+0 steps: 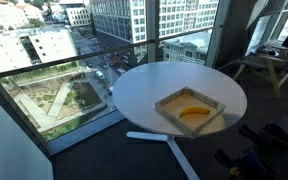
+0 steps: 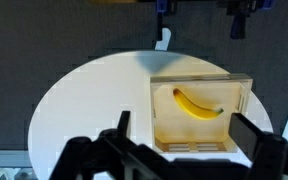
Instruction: Take the banana off of the tray
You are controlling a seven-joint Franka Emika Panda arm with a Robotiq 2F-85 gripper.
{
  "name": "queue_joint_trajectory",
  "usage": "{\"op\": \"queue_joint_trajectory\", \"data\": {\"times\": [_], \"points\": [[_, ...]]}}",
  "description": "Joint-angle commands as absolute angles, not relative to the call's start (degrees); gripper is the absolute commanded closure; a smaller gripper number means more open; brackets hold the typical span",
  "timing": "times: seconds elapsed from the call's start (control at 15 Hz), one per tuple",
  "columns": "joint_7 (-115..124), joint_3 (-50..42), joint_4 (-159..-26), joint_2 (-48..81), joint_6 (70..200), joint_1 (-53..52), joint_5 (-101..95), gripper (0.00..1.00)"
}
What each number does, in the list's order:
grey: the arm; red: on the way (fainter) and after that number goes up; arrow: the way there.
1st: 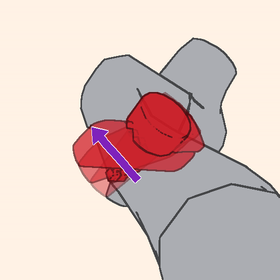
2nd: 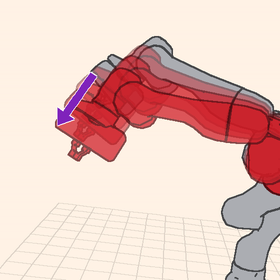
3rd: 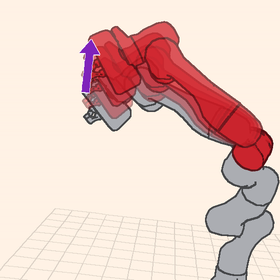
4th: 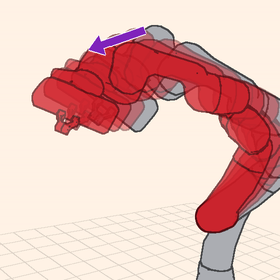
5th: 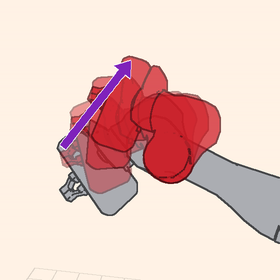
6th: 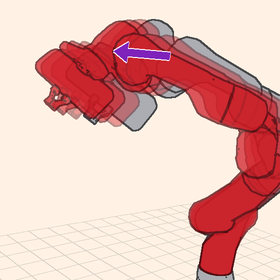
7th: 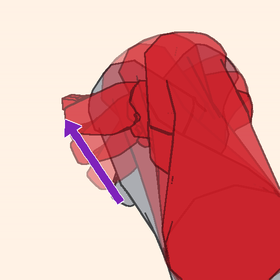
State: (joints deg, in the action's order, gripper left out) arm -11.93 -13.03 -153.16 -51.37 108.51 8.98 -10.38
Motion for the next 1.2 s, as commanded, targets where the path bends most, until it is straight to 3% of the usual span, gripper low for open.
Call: {"op": "queue_joint_trajectory", "data": {"times": [0.0, 1.13], "points": [[-13.23, -13.83, -151.34, -49.12, 108.95, 7.2, -8.44, 0.0], [-18.03, -13.6, -142.91, -34.9, 113.51, 1.59, -2.51, 0.0]]}}
